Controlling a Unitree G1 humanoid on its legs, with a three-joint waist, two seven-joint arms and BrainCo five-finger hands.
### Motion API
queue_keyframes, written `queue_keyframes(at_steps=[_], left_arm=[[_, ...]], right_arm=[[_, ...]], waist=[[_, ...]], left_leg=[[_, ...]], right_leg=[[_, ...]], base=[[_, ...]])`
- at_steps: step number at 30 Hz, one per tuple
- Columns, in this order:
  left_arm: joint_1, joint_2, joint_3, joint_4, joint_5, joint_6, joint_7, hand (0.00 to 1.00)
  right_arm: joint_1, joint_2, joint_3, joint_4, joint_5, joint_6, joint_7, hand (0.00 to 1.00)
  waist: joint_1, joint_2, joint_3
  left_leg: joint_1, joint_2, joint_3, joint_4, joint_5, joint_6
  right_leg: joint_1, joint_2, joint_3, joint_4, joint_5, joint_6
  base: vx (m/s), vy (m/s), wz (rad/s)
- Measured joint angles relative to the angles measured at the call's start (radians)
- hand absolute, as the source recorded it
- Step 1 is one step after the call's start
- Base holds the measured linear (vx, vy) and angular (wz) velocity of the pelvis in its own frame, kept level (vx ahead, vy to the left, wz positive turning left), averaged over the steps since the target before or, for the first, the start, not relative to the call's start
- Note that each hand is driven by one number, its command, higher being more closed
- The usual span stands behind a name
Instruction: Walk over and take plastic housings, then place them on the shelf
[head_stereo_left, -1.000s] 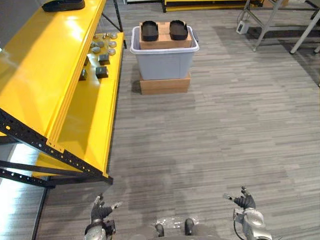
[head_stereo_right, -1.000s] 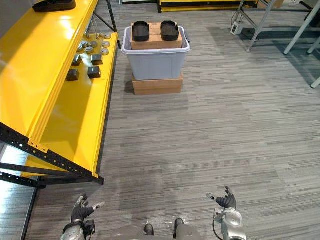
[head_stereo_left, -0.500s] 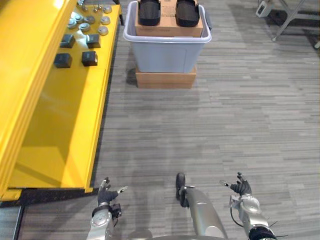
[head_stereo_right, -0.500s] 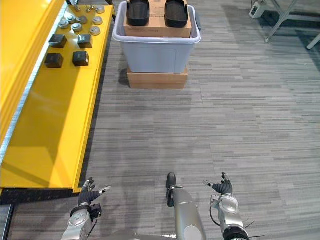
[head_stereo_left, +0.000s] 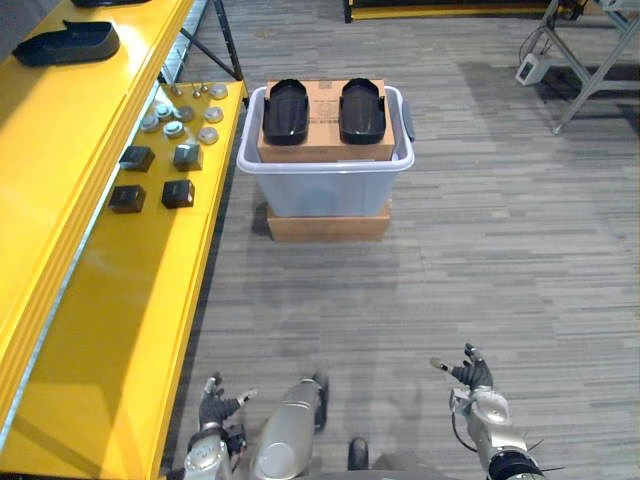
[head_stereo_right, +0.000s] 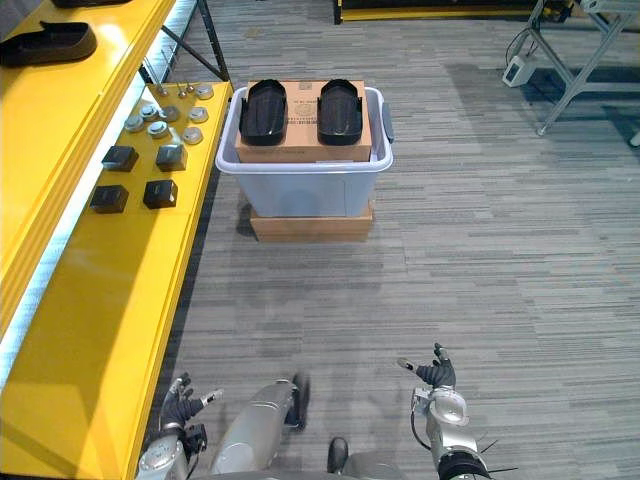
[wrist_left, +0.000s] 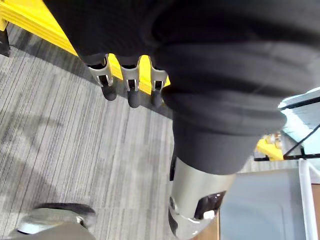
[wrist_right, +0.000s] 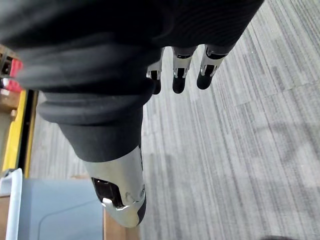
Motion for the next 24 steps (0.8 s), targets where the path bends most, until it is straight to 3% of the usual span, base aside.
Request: queue_keyframes(at_steps=[1,2,4,6,8,11,13,14,16,18,19,20,21,24], left_arm=[[-0.008,0.0,-0.003,-0.001,0.0,0.002,0.0,0.0],[-0.016,0.004,-0.016,-0.002,0.0,0.002,0.0,0.0],[-0.032,0.006,-0.033,-0.002,0.0,0.003,0.0,0.0],[-0.058,0.006,-0.036,-0.002,0.0,0.004,0.0,0.0],[-0.079,0.007,-0.036,-0.002,0.0,0.002,-0.001,0.0],[-0.091,0.006,-0.036,0.008,-0.001,0.003,0.0,0.0],[-0.083,0.018,-0.035,0.022,0.0,0.003,0.0,0.0],[-0.079,0.028,-0.034,0.025,0.0,0.003,0.0,0.0],[-0.057,0.028,-0.03,0.028,0.002,0.003,0.0,0.0],[-0.054,0.011,-0.006,0.029,0.006,0.003,0.001,0.0],[-0.048,-0.014,0.018,0.028,0.006,0.004,0.002,0.0],[-0.041,-0.026,0.026,0.029,0.007,0.005,0.002,0.0],[-0.037,-0.027,0.02,0.03,0.006,0.007,0.001,0.0],[-0.047,-0.036,-0.008,0.029,0.007,0.006,-0.002,0.0]], right_arm=[[0.012,0.017,-0.007,-0.001,0.0,0.0,0.001,0.0],[0.03,0.031,-0.013,-0.01,-0.001,0.0,0.003,0.0],[0.065,0.049,-0.013,-0.042,-0.002,0.001,0.018,0.0],[0.096,0.076,-0.01,-0.076,-0.002,0.0,0.021,0.0],[0.111,0.095,-0.009,-0.086,-0.002,-0.001,0.021,0.0],[0.111,0.108,-0.011,-0.065,-0.002,0.001,0.022,0.0],[0.111,0.112,-0.011,-0.03,-0.002,0.002,0.021,0.0],[0.112,0.112,-0.011,-0.008,-0.002,0.002,0.02,0.0],[0.119,0.115,-0.016,0.019,-0.002,0.01,0.02,0.0],[0.12,0.113,-0.014,0.005,-0.002,0.005,0.02,0.0],[0.106,0.1,-0.002,-0.013,0.003,0.003,0.019,0.0],[0.101,0.095,0.012,-0.024,0.01,0.003,0.017,0.0],[0.084,0.102,0.018,-0.029,0.016,0.0,0.017,0.0],[0.078,0.11,0.004,-0.039,0.035,-0.01,0.016,0.0]], waist=[[-0.003,-0.009,-0.004],[-0.01,-0.011,-0.005],[-0.014,-0.009,-0.006],[-0.043,-0.008,-0.007],[-0.056,-0.011,-0.013],[-0.055,-0.013,-0.012],[-0.057,-0.037,-0.026],[-0.057,-0.052,-0.037],[-0.062,-0.056,-0.072],[-0.073,-0.02,-0.068],[-0.07,0.017,-0.061],[-0.048,0.04,-0.06],[-0.036,0.041,-0.059],[-0.027,0.019,-0.056]], left_leg=[[0.045,-0.016,-0.009,0.009,-0.041,0.011],[0.106,-0.028,-0.018,0.018,-0.088,0.017],[0.216,-0.041,-0.033,0.021,-0.143,0.024],[0.339,-0.04,-0.084,-0.006,-0.182,0.026],[0.407,-0.023,-0.109,-0.035,-0.214,0.015],[0.5,0.002,-0.132,-0.075,-0.245,-0.012],[0.553,0.011,-0.157,-0.114,-0.273,-0.059],[0.565,0.01,-0.173,-0.121,-0.288,-0.079],[0.582,0.044,-0.216,-0.099,-0.321,-0.125],[0.474,0.079,-0.202,0.165,-0.32,-0.144],[0.341,0.128,-0.168,0.462,-0.271,-0.181],[0.276,0.17,-0.131,0.605,-0.28,-0.178],[0.229,0.196,-0.114,0.664,-0.287,-0.167],[0.191,0.213,-0.097,0.479,-0.296,-0.185]], right_leg=[[-0.063,-0.014,-0.007,0.212,0.007,0.051],[-0.145,-0.036,-0.017,0.465,0.052,0.13],[-0.249,-0.076,-0.033,0.777,0.052,0.128],[-0.348,-0.109,-0.095,0.879,0.026,0.082],[-0.43,-0.135,-0.154,0.787,0.013,0.061],[-0.494,-0.134,-0.208,0.489,0.025,0.07],[-0.493,-0.099,-0.182,0.176,0.135,0.062],[-0.492,-0.094,-0.168,0.105,0.19,0.046],[-0.46,-0.065,-0.167,0.067,0.322,-0.028],[-0.404,-0.037,-0.23,0.042,0.308,-0.05],[-0.343,-0.006,-0.24,0.001,0.296,-0.065],[-0.298,0.024,-0.227,-0.02,0.287,-0.079],[-0.247,0.034,-0.216,-0.037,0.279,-0.09],[-0.157,0.009,-0.199,-0.081,0.279,-0.09]], base=[[0.74,0.173,0.06],[0.61,0.146,0.1],[0.51,0.107,0.16],[0.5,0.078,0.51],[0.42,0.041,0.46],[0.43,-0.038,0.2],[0.42,-0.103,0.43],[0.46,-0.16,0.59],[0.59,-0.262,0.74],[0.53,-0.265,0.66],[0.45,-0.212,0.15],[0.52,-0.2,-0.21],[0.4,-0.129,-0.46],[0.37,-0.08,-0.24]])
